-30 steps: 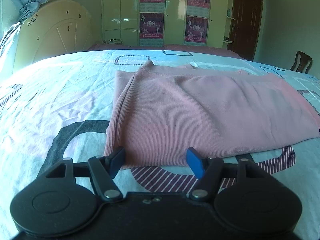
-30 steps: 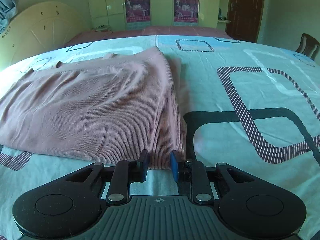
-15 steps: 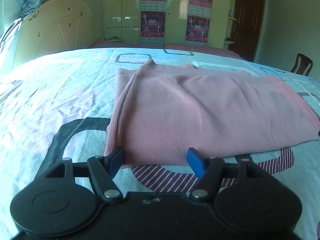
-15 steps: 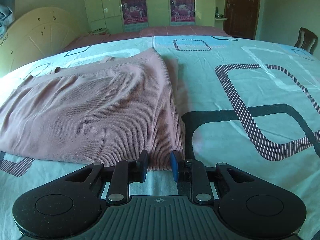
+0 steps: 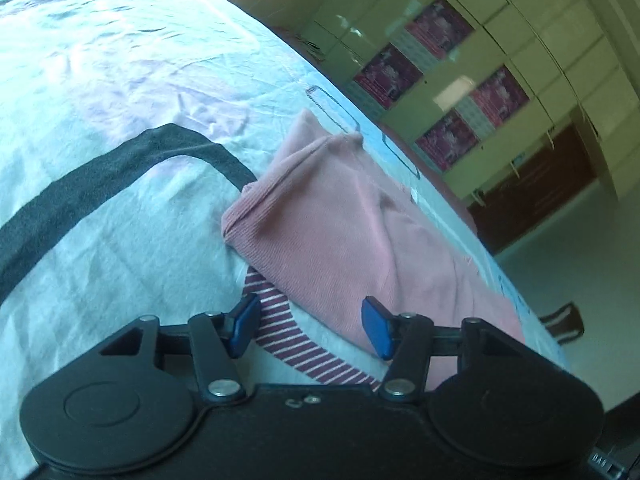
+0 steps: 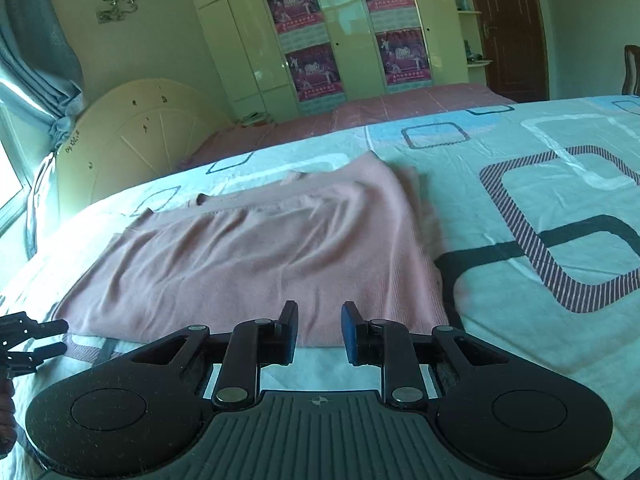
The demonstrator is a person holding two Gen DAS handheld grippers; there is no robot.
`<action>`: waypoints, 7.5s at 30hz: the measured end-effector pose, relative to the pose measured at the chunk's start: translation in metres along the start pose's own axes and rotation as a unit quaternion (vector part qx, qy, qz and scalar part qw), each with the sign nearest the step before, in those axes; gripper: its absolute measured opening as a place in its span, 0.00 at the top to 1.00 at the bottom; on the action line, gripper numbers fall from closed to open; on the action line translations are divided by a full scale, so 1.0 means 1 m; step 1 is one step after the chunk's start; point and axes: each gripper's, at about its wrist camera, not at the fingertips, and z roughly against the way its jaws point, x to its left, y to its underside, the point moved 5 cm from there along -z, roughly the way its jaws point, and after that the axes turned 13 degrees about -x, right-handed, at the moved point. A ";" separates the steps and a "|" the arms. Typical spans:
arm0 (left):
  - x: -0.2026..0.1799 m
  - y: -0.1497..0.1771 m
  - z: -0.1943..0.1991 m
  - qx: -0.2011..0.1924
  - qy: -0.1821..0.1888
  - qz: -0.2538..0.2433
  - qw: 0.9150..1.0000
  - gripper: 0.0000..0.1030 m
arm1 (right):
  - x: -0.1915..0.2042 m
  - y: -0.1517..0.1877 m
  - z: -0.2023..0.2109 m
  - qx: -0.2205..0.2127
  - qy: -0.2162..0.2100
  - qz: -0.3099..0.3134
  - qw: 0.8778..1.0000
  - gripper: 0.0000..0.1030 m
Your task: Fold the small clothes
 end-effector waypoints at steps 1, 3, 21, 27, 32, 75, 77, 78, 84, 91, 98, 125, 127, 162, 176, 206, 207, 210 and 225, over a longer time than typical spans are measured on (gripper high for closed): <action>0.000 -0.002 -0.004 -0.005 0.000 0.009 1.000 0.48 | 0.002 -0.001 -0.005 0.003 -0.001 -0.001 1.000 0.80; 0.000 -0.007 -0.015 -0.013 0.000 0.021 1.000 0.47 | 0.008 -0.003 -0.019 0.014 -0.010 -0.004 1.000 0.97; 0.002 -0.036 -0.055 -0.065 0.042 0.091 0.993 0.93 | 0.114 -0.008 -0.162 0.085 -0.084 0.040 0.992 1.00; 0.022 -0.020 -0.066 -0.047 0.010 0.091 0.995 0.92 | 0.107 0.019 -0.182 0.127 -0.081 0.034 0.988 1.00; 0.015 -0.023 -0.061 -0.052 0.006 0.083 0.995 0.93 | 0.105 0.018 -0.184 0.129 -0.083 0.040 0.987 1.00; -0.200 0.085 -0.147 0.114 0.058 -0.208 0.970 0.63 | -0.095 -0.051 -0.106 0.099 -0.080 -0.122 0.984 0.58; -0.191 0.082 -0.142 0.112 0.062 -0.187 0.974 0.63 | -0.095 -0.046 -0.113 0.113 -0.071 -0.109 0.985 0.58; -0.190 0.083 -0.141 0.111 0.064 -0.189 0.974 0.63 | -0.096 -0.044 -0.116 0.117 -0.070 -0.108 0.985 0.58; -0.190 0.081 -0.142 0.116 0.073 -0.203 0.970 0.63 | -0.085 -0.041 -0.133 0.131 -0.072 -0.089 0.985 0.61; -0.222 0.075 -0.141 0.095 0.087 -0.302 0.945 0.74 | -0.068 -0.054 -0.127 0.103 -0.054 -0.011 0.993 0.92; -0.253 0.107 -0.145 0.125 0.117 -0.374 0.912 0.73 | -0.089 -0.062 -0.108 0.096 -0.016 -0.001 0.995 0.92; -0.255 0.087 -0.140 0.065 0.144 -0.416 0.896 0.64 | -0.103 -0.073 -0.091 0.061 -0.025 -0.019 0.998 0.90; -0.245 0.093 -0.119 0.060 0.137 -0.413 0.898 0.64 | -0.096 -0.066 -0.073 0.066 -0.037 -0.011 0.997 0.90; -0.201 0.134 -0.051 0.081 0.037 -0.393 0.915 0.41 | -0.067 0.002 -0.052 0.116 -0.049 0.096 0.987 0.90; -0.227 0.101 -0.059 0.049 0.076 -0.340 0.936 0.07 | -0.139 -0.032 -0.056 0.063 -0.047 -0.125 0.989 0.34; -0.210 0.091 -0.161 0.204 0.127 -0.169 0.956 0.29 | -0.182 -0.043 -0.136 0.147 -0.152 -0.301 0.930 0.49; -0.210 0.091 -0.163 0.205 0.130 -0.168 0.956 0.29 | -0.182 -0.043 -0.138 0.151 -0.152 -0.300 0.930 0.51; -0.212 0.093 -0.168 0.200 0.134 -0.158 0.958 0.29 | -0.167 -0.048 -0.144 0.160 -0.151 -0.261 0.940 0.51; -0.254 0.084 -0.146 0.158 0.166 -0.221 0.948 0.71 | -0.090 -0.073 -0.116 0.120 -0.088 -0.071 0.986 0.84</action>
